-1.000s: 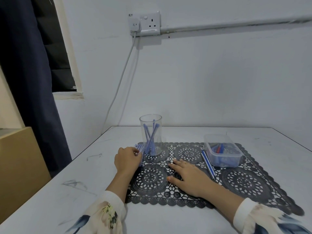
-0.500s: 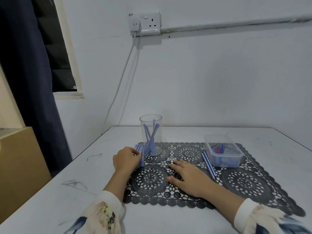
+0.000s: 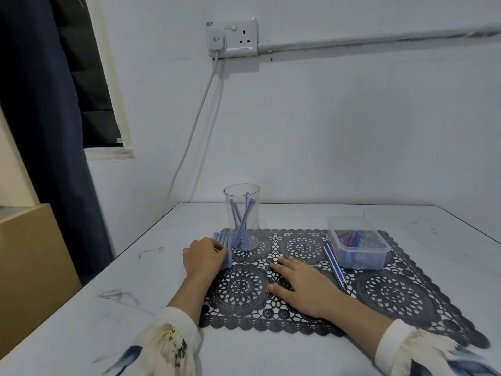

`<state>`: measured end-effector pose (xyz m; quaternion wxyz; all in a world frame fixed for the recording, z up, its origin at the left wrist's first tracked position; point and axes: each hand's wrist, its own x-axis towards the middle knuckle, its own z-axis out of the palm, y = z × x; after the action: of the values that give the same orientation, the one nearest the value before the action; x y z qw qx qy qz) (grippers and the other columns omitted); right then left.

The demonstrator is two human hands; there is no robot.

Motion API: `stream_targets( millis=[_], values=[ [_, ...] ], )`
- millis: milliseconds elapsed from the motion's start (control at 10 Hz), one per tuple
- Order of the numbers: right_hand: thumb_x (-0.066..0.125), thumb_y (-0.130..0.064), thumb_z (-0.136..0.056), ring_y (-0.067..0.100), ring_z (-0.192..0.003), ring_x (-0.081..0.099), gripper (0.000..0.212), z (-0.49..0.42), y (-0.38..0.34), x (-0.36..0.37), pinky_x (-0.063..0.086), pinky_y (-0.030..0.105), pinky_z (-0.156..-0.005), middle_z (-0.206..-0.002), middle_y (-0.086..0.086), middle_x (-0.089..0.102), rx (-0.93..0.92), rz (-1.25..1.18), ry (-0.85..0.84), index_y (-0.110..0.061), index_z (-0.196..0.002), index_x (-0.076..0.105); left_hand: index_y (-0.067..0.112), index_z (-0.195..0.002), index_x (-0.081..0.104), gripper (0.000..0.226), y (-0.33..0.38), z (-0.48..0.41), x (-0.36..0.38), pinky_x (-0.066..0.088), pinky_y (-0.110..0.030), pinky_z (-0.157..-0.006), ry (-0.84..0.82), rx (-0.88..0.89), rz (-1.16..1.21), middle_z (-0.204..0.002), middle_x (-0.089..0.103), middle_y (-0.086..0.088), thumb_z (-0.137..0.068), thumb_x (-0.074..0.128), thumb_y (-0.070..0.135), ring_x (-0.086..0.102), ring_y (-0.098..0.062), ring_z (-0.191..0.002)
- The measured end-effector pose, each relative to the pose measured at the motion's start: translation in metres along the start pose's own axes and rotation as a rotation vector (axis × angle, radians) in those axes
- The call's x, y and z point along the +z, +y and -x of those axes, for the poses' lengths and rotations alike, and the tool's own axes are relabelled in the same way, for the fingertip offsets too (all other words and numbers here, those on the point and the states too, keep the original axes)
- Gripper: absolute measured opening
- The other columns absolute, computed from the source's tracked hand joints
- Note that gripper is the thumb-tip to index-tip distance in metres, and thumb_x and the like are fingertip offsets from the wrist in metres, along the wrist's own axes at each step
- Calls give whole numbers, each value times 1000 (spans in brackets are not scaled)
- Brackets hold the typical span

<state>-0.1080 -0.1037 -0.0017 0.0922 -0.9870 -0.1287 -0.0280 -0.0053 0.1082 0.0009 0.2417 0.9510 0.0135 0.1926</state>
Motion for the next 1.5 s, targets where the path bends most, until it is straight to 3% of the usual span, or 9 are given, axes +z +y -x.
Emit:
stream_targets(
  millis=[300, 600, 800, 900, 1000, 1100, 1200, 1300, 1500],
  values=[
    [30, -62, -91, 15, -143, 9, 65, 0, 2, 1, 12, 38, -116, -155, -3, 14, 0, 3, -3, -29, -146, 21, 27, -96, 73, 23, 2, 0, 0, 37, -33, -84, 85, 43, 12, -87, 70, 0, -88, 53, 34, 57, -20, -95],
    [30, -61, -91, 14, -143, 9, 65, 2, 0, -2, 11, 35, -116, -156, -3, 14, -5, -5, -8, -29, -147, 21, 18, -97, 70, 16, 32, 0, -53, 40, -25, -72, 419, 155, 466, -86, 59, 4, -88, 58, 18, 55, -15, -85],
    [28, -64, -90, 15, -143, 7, 67, 1, 1, 0, 11, 37, -116, -156, -3, 13, -6, 1, -16, -29, -147, 19, 9, -96, 72, 16, 73, -40, -90, 47, -23, -80, 283, 308, 434, -89, 71, -3, -87, 60, 13, 63, -14, -82],
    [7, -80, -71, 14, -143, 7, 92, 2, 1, -1, 10, 36, -117, -156, -3, 12, -9, -5, -19, -30, -147, 19, 9, -93, 74, 14, 95, -68, -96, 51, -26, -79, 129, 336, 303, -87, 72, -5, -85, 62, 11, 66, -16, -80],
    [-6, -81, -56, 14, -143, 7, 107, 1, 1, 0, 9, 35, -117, -156, -3, 12, -8, -15, -8, -30, -147, 18, 7, -85, 74, 10, 110, -90, -92, 54, -27, -69, -29, 316, 109, -78, 72, -6, -80, 65, 8, 61, -13, -62],
    [-6, -80, -55, 14, -143, 6, 108, 2, -2, -1, 6, 34, -115, -156, -3, 11, -11, -12, -5, -29, -147, 18, 5, -70, 69, 7, 118, -97, -84, 56, -30, -69, -162, 293, -78, -68, 69, -8, -73, 71, 12, 65, -17, -63],
    [-7, -79, -53, 15, -143, 5, 110, 3, -1, -4, 5, 34, -114, -156, -3, 10, -10, -12, -12, -29, -148, 16, 10, -59, 55, 19, 125, -96, -74, 54, -29, -66, -201, 263, -161, -57, 65, -4, -72, 69, 15, 68, -20, -62],
    [-9, -78, -52, 15, -143, 5, 111, 3, -2, -5, 5, 34, -114, -156, -3, 10, -12, -5, -23, -29, -148, 16, 13, -56, 55, 23, 129, -93, -71, 47, -21, -57, -223, 228, -161, -44, 60, 3, -71, 71, 23, 64, -16, -50],
    [1, -79, -65, 16, -143, 5, 99, 1, -2, -6, 5, 34, -114, -156, -2, 9, -11, 4, -50, -28, -148, 15, 15, -63, 57, 17, 134, -91, -68, 42, -19, -59, -273, 174, -228, -53, 66, 1, -73, 72, 17, 64, -14, -51]
  ],
)
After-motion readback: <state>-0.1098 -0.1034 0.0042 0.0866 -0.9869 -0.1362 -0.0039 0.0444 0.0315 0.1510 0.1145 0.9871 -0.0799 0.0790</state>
